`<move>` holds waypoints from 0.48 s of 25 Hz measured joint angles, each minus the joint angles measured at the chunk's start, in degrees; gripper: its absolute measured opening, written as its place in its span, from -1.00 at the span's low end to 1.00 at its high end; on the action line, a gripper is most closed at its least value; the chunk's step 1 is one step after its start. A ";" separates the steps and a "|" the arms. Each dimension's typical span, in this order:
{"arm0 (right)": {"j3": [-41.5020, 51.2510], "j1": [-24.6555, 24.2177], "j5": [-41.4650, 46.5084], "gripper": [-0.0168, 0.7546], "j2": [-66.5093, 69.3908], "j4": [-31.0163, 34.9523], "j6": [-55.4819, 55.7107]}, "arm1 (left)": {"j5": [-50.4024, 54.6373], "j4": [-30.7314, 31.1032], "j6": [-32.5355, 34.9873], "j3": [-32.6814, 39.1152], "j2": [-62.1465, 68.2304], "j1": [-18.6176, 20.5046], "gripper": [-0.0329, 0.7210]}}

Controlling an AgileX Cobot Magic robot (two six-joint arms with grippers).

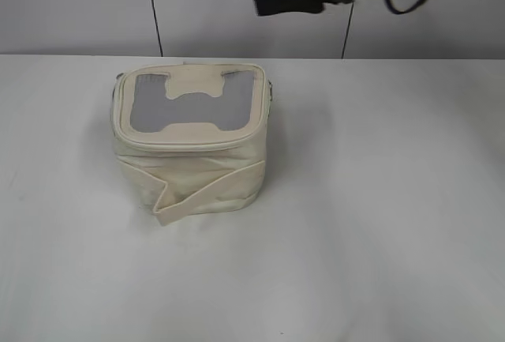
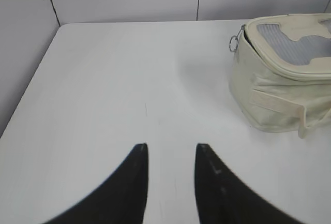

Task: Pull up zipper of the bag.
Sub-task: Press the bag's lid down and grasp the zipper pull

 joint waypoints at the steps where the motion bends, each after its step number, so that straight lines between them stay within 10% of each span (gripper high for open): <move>1: -3.86 1.77 0.89 0.47 2.87 -0.32 1.27 | 0.00 0.00 0.00 0.00 0.00 0.00 -0.28; 12: -26.87 13.23 3.78 0.47 19.87 -9.75 11.14 | 0.00 0.11 0.00 0.00 0.00 0.00 -0.28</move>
